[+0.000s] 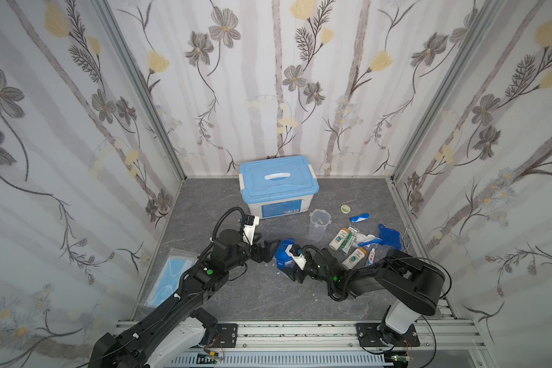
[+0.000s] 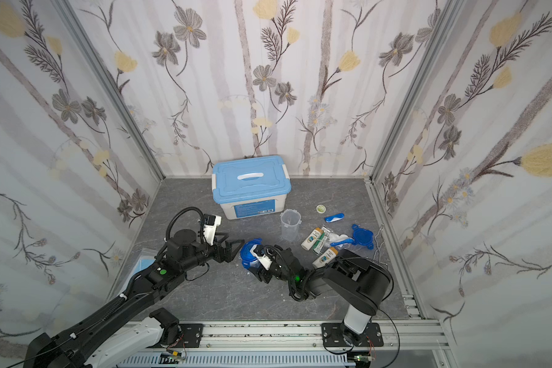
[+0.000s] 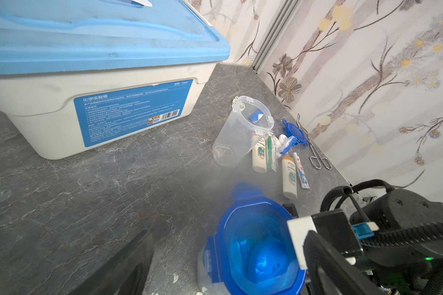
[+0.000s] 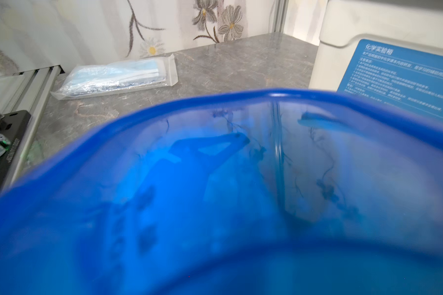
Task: Take out toiletry kits
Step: Pick up the container from the center of the board.
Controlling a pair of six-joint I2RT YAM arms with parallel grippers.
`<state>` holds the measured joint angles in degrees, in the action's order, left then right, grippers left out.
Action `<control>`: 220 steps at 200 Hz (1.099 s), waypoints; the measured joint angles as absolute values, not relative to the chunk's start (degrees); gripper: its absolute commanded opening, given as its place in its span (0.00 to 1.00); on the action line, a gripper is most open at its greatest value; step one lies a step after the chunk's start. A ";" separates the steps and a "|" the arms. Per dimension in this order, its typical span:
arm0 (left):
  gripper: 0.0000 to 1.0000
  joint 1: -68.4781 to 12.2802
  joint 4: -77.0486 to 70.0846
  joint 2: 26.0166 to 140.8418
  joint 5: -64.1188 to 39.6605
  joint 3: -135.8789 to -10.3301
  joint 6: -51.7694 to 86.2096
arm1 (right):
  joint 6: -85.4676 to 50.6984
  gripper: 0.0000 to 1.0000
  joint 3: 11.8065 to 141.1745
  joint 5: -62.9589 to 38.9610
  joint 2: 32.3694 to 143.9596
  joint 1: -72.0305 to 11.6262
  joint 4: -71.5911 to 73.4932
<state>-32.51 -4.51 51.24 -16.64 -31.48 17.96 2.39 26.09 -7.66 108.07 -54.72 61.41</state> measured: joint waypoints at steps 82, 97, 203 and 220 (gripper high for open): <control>0.94 -32.51 -5.39 52.14 -15.22 -30.94 18.02 | 3.05 0.88 24.86 -5.85 111.98 -55.02 69.84; 0.94 -32.51 -5.78 52.25 -15.22 -31.03 18.04 | 2.66 0.89 22.55 -5.43 112.05 -55.05 72.64; 0.92 -32.58 -6.26 52.62 -15.05 -31.70 21.21 | 2.59 0.78 20.38 -6.42 114.41 -54.68 85.38; 0.91 -32.80 -6.17 53.17 -15.00 -31.77 21.47 | 2.57 0.69 20.84 -7.05 115.72 -54.63 86.94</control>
<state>-32.80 -6.17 53.17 -15.00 -31.77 21.47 2.57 20.84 -7.05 115.72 -54.63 86.94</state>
